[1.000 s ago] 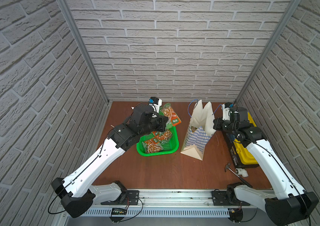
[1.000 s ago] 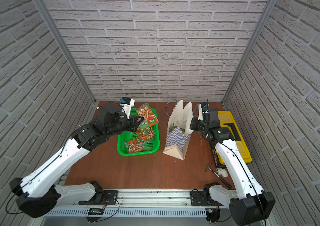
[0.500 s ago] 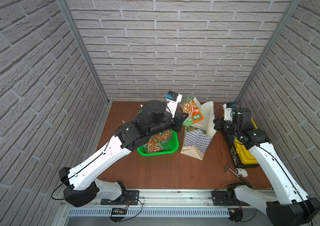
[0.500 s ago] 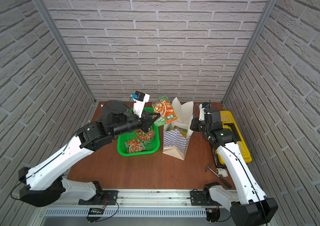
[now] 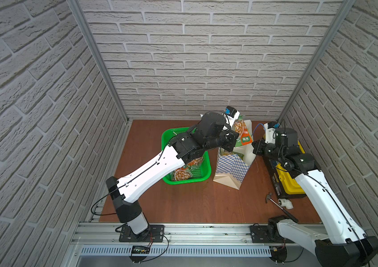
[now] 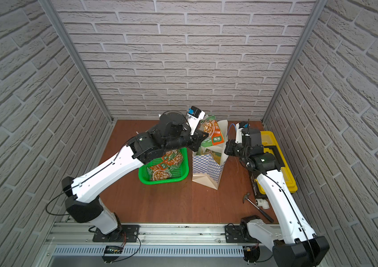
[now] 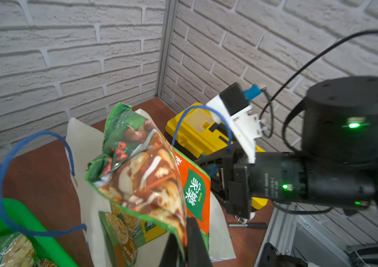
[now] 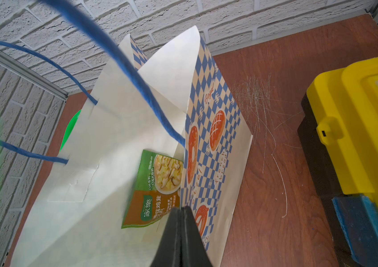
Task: Place the condiment packets inside the bag
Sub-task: Place the condiment packet in the paper bag, then pick up the condiment packet from the storage box.
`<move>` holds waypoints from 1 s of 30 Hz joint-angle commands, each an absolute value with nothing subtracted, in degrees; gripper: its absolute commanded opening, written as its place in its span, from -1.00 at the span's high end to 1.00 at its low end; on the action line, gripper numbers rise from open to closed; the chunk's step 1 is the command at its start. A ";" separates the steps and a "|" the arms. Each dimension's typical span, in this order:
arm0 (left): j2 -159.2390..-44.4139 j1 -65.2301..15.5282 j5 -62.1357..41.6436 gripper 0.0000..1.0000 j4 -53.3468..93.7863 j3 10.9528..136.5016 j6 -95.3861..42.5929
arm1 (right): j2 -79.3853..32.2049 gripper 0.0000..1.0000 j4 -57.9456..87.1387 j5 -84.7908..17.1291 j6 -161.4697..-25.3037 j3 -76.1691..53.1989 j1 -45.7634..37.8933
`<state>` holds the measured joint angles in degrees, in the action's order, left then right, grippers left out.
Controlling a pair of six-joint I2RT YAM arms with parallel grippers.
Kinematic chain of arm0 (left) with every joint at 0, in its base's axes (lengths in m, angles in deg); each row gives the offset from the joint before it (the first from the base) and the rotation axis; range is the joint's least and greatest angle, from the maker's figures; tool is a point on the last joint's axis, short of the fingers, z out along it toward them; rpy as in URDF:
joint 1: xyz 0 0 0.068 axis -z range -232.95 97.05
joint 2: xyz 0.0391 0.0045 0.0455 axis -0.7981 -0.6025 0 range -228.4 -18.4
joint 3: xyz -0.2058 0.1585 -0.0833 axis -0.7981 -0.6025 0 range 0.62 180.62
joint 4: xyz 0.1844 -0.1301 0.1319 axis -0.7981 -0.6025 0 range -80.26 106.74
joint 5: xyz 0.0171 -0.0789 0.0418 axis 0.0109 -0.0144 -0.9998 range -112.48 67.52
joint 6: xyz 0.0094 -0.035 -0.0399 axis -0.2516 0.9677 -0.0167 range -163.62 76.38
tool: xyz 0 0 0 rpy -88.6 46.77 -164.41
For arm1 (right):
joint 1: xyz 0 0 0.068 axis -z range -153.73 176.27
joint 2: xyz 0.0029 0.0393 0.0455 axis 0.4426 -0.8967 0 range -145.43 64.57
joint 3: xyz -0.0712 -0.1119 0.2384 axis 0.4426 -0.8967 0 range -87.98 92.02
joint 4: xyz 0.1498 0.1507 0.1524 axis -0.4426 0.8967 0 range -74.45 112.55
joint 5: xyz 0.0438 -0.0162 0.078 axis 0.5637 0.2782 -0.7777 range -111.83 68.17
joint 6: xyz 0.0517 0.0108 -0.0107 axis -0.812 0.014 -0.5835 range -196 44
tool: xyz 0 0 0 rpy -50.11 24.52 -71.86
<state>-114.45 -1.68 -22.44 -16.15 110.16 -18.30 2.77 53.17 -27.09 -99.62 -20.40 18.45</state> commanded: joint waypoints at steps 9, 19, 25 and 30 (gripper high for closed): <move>-121.88 -2.59 -24.67 0.20 -24.91 117.15 -18.01 | 4.73 0.94 52.35 -27.35 -99.29 -21.00 19.37; -114.17 -2.49 -27.69 -0.49 -24.68 110.33 -16.90 | 2.99 0.94 50.62 -28.60 -99.55 -22.06 20.55; -104.19 -3.65 -34.82 -0.59 -22.83 98.71 -16.41 | 1.77 0.95 50.18 -29.03 -99.00 -21.06 21.06; -97.67 -9.29 -35.09 -0.60 -21.50 87.61 -13.17 | -1.69 0.95 50.11 -30.01 -97.85 -18.69 22.54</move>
<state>-99.13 -6.56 -32.74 -23.66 92.02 -15.48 -0.02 52.41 -29.03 -99.16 -20.40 21.69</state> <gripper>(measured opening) 0.798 0.074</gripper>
